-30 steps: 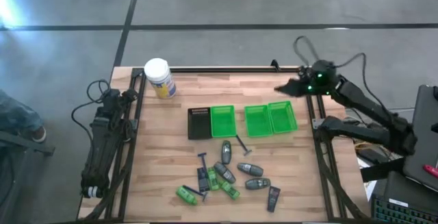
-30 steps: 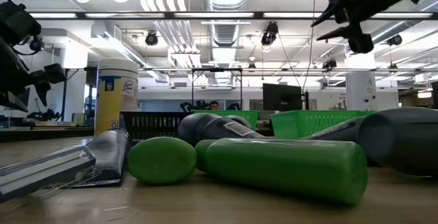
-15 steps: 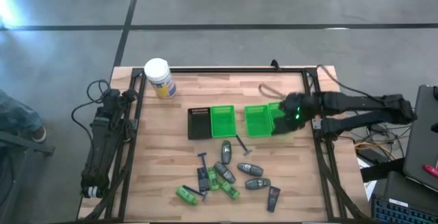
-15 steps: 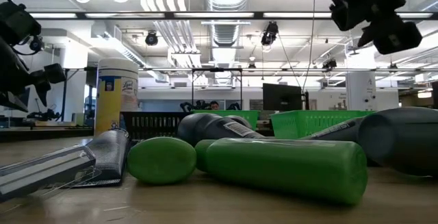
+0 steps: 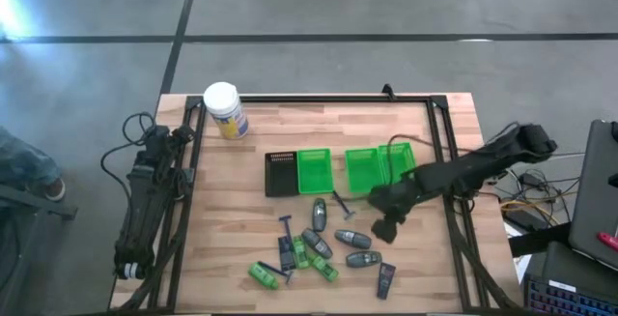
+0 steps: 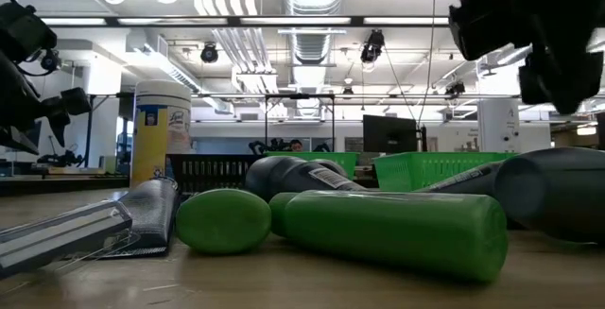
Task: Pick & Place Travel size toiletries
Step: Put the black deodorant into the right green bin
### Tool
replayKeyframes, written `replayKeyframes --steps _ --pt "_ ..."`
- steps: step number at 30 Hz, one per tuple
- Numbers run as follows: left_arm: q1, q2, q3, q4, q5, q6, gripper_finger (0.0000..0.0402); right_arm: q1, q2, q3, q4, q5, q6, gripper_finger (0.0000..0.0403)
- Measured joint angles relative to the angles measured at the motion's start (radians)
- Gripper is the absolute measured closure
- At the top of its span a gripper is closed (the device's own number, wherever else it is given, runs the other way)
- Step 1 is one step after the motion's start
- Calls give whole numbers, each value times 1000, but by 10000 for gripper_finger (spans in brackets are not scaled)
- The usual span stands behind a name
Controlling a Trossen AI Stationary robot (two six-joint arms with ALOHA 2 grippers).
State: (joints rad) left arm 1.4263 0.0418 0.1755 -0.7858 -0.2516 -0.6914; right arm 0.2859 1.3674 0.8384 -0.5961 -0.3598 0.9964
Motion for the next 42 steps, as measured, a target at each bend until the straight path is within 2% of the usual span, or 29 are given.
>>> replayKeyframes --steps 4,8,14,20,27,31,42 --pt "0 0 0 0 0 0 216 12 127 88 -107 3 -203 144" --pt "0 0 0 0 0 0 216 21 225 194 -200 90 -376 110" --pt "0 0 0 0 0 0 216 57 330 312 -208 178 -486 85" --pt "0 0 0 0 0 0 216 102 388 340 -205 233 -416 82" --pt "0 0 0 0 0 0 216 135 398 334 -155 338 -251 108" --pt "0 0 0 0 0 0 216 144 412 333 -141 356 -215 116" --pt "-1 2 0 0 2 0 216 163 498 348 -122 372 -207 77"
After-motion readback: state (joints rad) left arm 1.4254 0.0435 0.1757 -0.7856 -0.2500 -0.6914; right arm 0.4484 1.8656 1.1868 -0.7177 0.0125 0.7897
